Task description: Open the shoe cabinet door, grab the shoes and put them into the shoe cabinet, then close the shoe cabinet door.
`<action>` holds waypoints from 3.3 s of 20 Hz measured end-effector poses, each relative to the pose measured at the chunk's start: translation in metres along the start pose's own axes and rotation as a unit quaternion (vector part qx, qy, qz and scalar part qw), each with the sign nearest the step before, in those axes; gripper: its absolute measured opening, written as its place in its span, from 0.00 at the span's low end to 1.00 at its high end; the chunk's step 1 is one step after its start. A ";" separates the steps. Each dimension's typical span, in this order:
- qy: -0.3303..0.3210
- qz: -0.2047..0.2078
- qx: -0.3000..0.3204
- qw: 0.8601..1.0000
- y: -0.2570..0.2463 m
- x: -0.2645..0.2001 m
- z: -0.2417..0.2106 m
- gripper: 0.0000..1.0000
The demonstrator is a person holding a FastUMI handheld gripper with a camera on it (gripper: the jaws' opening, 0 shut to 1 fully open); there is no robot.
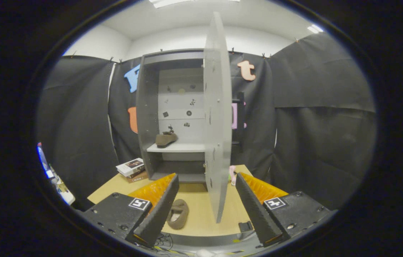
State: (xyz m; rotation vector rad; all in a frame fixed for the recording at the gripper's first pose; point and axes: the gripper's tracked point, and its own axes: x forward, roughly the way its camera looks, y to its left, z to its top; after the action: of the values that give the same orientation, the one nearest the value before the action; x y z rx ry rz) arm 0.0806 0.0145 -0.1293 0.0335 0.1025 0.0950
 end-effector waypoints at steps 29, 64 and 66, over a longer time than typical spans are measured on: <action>0.270 0.078 0.029 0.959 0.171 0.271 -0.343 1.00; 0.205 0.104 0.025 0.973 0.138 0.251 -0.143 0.08; 0.174 0.102 0.010 0.979 0.139 0.254 -0.110 0.08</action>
State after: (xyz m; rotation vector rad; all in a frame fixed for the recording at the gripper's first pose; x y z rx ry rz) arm 0.3082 0.1803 -0.2585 0.0479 0.4514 0.3046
